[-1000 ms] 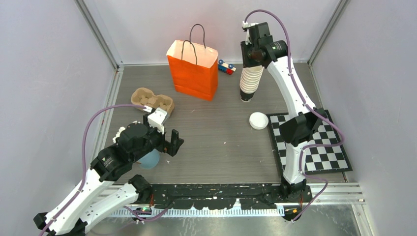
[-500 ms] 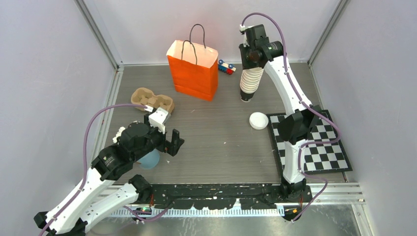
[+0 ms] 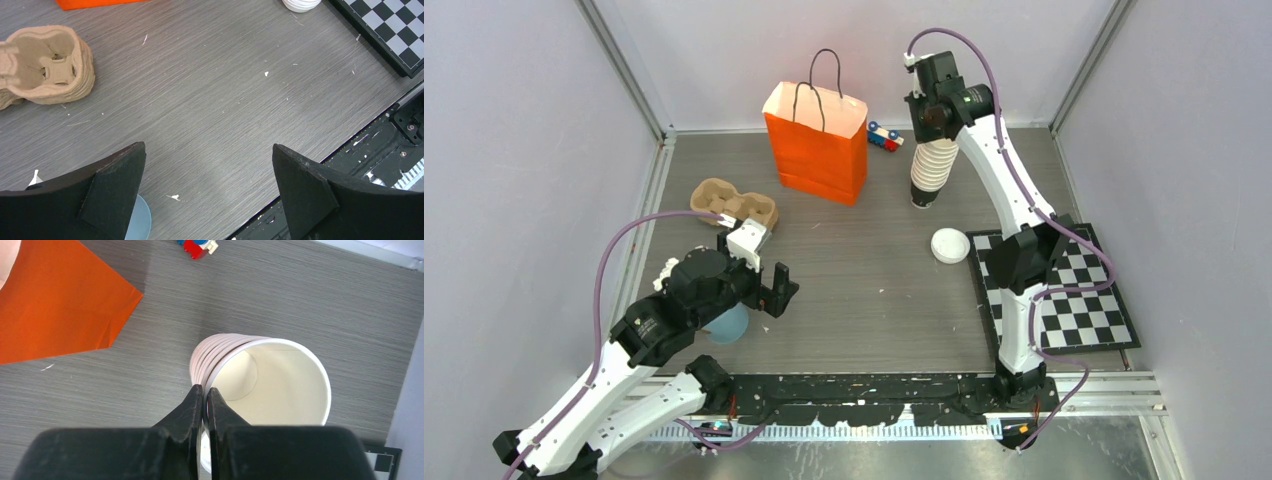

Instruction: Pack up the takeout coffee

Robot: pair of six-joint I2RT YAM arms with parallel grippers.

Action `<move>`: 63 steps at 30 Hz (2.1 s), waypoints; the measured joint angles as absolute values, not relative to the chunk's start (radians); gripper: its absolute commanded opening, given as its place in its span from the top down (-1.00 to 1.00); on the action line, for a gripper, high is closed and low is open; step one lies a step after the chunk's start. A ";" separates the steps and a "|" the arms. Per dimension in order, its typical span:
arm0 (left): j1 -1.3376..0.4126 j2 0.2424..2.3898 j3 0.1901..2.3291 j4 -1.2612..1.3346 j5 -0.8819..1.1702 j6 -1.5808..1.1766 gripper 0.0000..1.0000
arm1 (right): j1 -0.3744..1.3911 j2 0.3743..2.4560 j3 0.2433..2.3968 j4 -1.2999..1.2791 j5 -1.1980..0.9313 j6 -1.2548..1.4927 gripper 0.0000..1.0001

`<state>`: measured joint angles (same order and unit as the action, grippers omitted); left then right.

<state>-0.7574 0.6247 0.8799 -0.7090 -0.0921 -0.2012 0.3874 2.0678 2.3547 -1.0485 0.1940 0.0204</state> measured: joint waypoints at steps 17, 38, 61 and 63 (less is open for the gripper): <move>-0.757 0.629 0.880 -0.709 -0.092 -0.201 -0.99 | 0.508 2.077 2.453 -1.090 0.355 -0.086 0.99; -0.757 0.635 0.880 -0.710 -0.093 -0.200 -0.99 | 0.585 1.966 2.499 -1.021 0.477 -0.156 1.00; -0.757 0.413 0.879 -0.715 -0.380 -0.207 -0.95 | 1.084 1.538 1.813 -1.012 0.607 0.155 0.96; -0.757 0.375 0.877 -0.715 -0.410 -0.208 -0.95 | 1.122 1.555 1.716 -0.986 0.609 0.195 0.95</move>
<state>-0.7574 0.3748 0.8768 -0.7147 -0.4099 -0.2085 1.1225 1.5547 1.7161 -0.9863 0.6090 0.1951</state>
